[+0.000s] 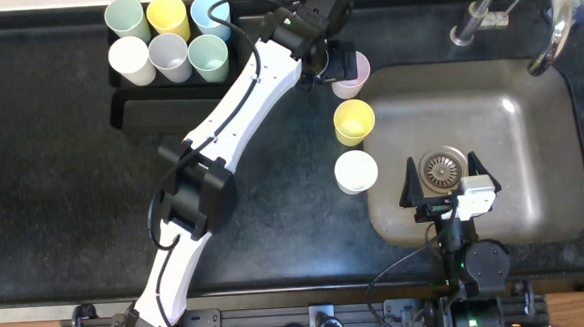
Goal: Store Cups
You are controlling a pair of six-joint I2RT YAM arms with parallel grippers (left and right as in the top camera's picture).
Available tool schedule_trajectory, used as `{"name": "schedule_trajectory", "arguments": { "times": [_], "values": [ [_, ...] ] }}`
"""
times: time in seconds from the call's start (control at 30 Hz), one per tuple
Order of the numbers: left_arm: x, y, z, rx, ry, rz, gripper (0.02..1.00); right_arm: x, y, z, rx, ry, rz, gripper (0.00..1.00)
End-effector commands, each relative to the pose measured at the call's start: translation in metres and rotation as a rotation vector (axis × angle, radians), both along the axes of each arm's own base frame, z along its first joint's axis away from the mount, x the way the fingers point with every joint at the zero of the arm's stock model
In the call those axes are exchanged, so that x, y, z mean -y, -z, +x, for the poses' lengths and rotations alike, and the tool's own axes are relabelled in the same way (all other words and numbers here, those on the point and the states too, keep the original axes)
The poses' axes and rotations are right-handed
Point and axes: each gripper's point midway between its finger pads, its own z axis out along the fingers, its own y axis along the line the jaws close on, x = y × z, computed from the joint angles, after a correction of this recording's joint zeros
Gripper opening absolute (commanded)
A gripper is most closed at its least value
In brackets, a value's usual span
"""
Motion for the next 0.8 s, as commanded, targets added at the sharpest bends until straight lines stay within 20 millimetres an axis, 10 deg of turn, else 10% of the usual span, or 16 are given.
{"name": "schedule_trajectory", "arguments": {
  "times": [0.03,0.3,0.33,0.4,0.57,0.8],
  "values": [
    [0.004,0.009,0.001,-0.026,-0.014,-0.016,0.998,0.000,0.004,0.000,0.000,-0.001,-0.003,0.998],
    [0.005,0.017,0.001,-0.036,-0.018,-0.010,0.895,0.000,0.004,0.000,0.000,-0.001,-0.004,0.998],
    [0.005,0.018,0.001,-0.037,-0.019,-0.010,0.818,0.000,0.004,0.000,0.000,-0.001,-0.004,0.996],
    [0.005,0.018,0.003,-0.033,-0.020,-0.012,0.325,0.000,0.004,0.000,0.000,-0.001,-0.003,0.998],
    [0.010,0.007,0.015,0.022,-0.026,-0.043,0.099,0.000,0.004,0.000,0.000,-0.001,-0.004,0.996],
    [-0.021,-0.084,0.037,0.191,-0.100,-0.094,0.036,0.000,0.004,0.000,0.000,-0.001,-0.003,0.996]
  ]
}}
